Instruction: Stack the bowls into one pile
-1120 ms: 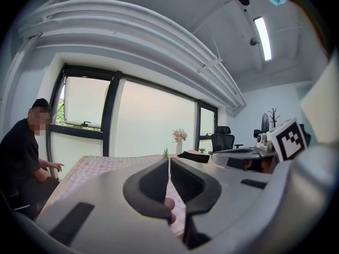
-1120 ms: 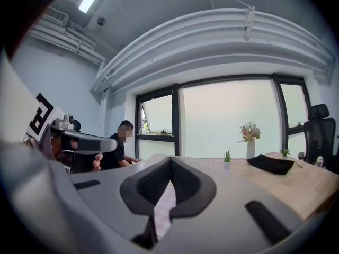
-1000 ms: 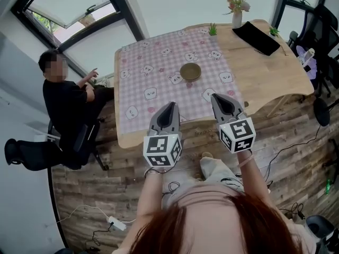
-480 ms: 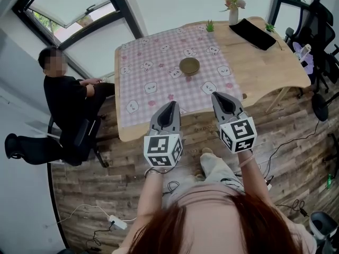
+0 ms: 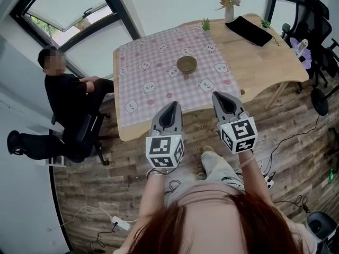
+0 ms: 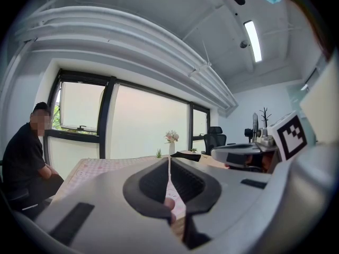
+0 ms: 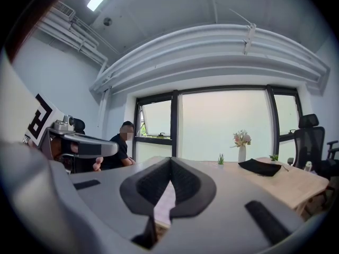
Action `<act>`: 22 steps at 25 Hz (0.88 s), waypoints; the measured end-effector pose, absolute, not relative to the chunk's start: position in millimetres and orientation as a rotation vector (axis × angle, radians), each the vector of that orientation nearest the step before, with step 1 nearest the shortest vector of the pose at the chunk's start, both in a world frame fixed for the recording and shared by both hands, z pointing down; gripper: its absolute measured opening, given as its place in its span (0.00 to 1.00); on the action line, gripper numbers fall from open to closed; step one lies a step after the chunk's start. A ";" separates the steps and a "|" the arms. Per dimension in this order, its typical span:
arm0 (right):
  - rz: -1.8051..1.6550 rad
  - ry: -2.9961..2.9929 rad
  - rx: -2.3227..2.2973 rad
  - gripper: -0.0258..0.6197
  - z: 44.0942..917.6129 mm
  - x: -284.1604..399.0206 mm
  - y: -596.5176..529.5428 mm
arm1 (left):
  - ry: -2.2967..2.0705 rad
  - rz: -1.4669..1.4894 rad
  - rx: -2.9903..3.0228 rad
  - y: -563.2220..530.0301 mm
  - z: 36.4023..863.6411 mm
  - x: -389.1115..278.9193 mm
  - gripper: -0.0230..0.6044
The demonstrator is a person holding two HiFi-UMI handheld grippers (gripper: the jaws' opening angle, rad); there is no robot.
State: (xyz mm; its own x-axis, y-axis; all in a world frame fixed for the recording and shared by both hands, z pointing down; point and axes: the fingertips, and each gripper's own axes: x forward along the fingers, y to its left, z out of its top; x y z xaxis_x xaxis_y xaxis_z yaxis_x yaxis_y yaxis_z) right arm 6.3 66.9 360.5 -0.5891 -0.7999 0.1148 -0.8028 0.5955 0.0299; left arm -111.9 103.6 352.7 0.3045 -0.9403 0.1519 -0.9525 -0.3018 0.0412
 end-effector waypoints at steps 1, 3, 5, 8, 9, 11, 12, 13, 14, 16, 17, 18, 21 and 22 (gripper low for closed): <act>0.036 -2.701 1.363 0.04 360.3 6.9 67.5 | -1.775 0.149 2.438 103.8 352.4 -110.6 0.06; 0.033 -2.699 1.366 0.04 359.9 7.8 68.1 | -1.772 0.147 2.444 103.8 351.9 -108.4 0.06; 0.035 -2.701 1.369 0.04 358.9 9.4 68.5 | -1.769 0.142 2.448 103.3 350.6 -105.6 0.06; 0.028 -2.708 1.365 0.04 355.3 9.8 68.4 | -1.768 0.133 2.458 100.4 346.2 -100.6 0.06; 0.022 -2.707 1.360 0.04 354.8 9.2 69.1 | -1.767 0.133 2.460 100.1 345.5 -99.2 0.06; 0.017 -2.708 1.351 0.04 354.4 8.1 70.4 | -1.767 0.132 2.460 100.0 345.0 -97.4 0.06; 0.018 -2.710 1.346 0.04 353.6 7.9 70.2 | -1.768 0.128 2.460 99.2 344.3 -96.6 0.06; 0.019 -2.713 1.342 0.04 352.6 8.0 69.8 | -1.768 0.123 2.461 98.1 343.3 -95.7 0.06; 0.020 -2.715 1.339 0.04 351.8 8.3 69.4 | -1.767 0.120 2.461 97.0 342.5 -94.8 0.06; 0.020 -2.716 1.334 0.04 351.1 8.8 69.1 | -1.765 0.120 2.463 95.2 342.0 -92.4 0.06; 0.019 -2.717 1.333 0.04 351.3 9.3 68.8 | -1.763 0.122 2.464 94.2 342.4 -90.8 0.06; 0.019 -2.717 1.331 0.04 351.8 9.9 68.1 | -1.761 0.124 2.465 93.0 342.9 -89.0 0.06; 0.022 -2.719 1.328 0.04 352.3 10.9 64.6 | -1.753 0.131 2.471 88.9 343.2 -84.0 0.06; 0.020 -2.719 1.324 0.04 352.0 10.5 63.5 | -1.752 0.134 2.472 87.6 342.9 -83.2 0.06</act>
